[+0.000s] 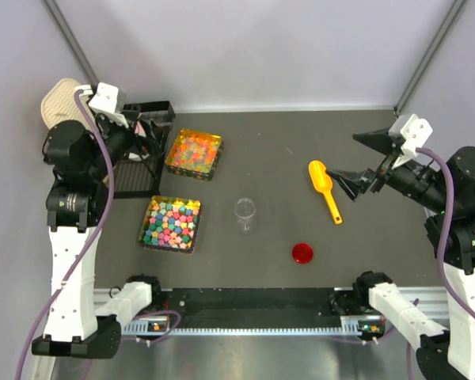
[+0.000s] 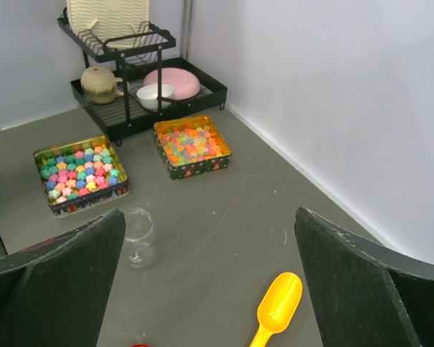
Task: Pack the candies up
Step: Pick up the spatula from the center of the board.
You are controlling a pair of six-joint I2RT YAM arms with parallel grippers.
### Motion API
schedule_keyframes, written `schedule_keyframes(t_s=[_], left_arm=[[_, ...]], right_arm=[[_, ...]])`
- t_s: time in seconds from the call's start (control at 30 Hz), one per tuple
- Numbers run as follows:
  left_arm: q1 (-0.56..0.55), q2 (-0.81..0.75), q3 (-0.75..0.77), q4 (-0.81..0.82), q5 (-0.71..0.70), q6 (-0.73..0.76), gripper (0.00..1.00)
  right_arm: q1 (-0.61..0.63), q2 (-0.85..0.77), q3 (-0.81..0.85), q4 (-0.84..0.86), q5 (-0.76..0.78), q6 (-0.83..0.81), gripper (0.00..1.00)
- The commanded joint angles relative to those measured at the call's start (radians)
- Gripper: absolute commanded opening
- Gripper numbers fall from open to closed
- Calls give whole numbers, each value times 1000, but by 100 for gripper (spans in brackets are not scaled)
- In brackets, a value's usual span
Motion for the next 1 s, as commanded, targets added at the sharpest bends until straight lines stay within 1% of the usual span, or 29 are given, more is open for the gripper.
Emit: schedule_keyframes(t_s=[0.0, 0.27, 0.37, 0.5, 0.6, 0.8, 0.97], left_arm=[[5, -16, -14, 30, 6, -11, 99], [8, -23, -22, 30, 29, 1, 99], [8, -16, -16, 26, 20, 37, 99], [8, -6, -8, 13, -4, 66, 99], [8, 4, -17, 15, -29, 75, 99], [8, 16, -33, 22, -69, 89, 99], [8, 19, -54, 21, -73, 115, 99]], right_arm=[[-6, -13, -16, 26, -38, -26, 99], [-6, -30, -53, 34, -23, -60, 99], [-5, -19, -52, 37, 31, -68, 99], [-6, -7, -38, 44, 146, -63, 99], [-6, -2, -44, 54, 177, -59, 99], [-6, 12, -75, 80, 175, -40, 99], [-5, 56, -88, 89, 189, -17, 99]])
